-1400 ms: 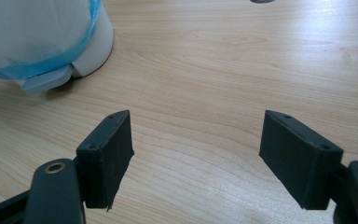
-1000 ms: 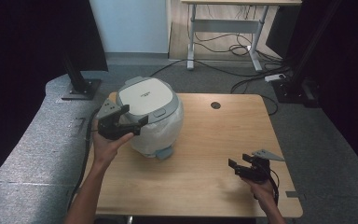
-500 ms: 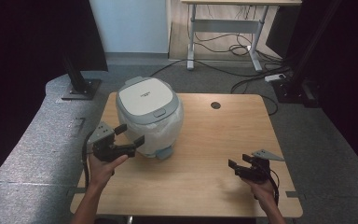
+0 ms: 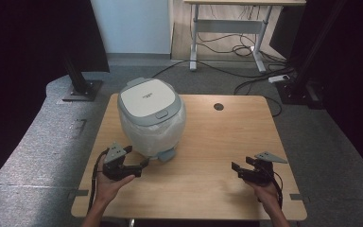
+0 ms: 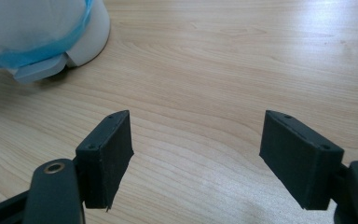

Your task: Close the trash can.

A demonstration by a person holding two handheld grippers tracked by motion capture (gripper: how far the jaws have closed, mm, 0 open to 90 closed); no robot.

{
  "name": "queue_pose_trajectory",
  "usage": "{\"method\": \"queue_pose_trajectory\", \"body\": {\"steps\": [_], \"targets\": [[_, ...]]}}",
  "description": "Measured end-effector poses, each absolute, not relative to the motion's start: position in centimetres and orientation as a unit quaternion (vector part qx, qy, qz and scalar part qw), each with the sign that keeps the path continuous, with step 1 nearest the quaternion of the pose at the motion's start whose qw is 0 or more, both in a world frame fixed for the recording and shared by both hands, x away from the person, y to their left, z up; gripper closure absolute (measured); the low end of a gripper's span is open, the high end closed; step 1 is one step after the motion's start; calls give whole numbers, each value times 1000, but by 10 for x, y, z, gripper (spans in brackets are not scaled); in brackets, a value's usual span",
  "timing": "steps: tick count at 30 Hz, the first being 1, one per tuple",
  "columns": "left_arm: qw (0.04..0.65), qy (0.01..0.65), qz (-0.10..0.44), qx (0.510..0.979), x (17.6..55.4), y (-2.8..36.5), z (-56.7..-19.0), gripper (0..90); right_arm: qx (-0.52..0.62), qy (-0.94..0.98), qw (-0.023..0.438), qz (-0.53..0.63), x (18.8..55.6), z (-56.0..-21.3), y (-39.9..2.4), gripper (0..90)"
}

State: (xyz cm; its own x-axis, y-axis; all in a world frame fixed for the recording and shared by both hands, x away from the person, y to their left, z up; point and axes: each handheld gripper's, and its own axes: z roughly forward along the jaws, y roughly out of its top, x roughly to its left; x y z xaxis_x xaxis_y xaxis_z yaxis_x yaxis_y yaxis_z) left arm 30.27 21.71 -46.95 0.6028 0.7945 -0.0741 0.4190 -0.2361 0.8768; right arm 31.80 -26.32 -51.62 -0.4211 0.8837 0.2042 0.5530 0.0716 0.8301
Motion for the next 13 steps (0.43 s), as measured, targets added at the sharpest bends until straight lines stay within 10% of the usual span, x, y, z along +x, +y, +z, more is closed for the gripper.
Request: {"method": "queue_pose_trajectory", "body": {"steps": [13], "targets": [[468, 414, 188, 758, 306, 222, -482, 140, 503, 709, 191, 455, 318, -517, -264, 246]]}}
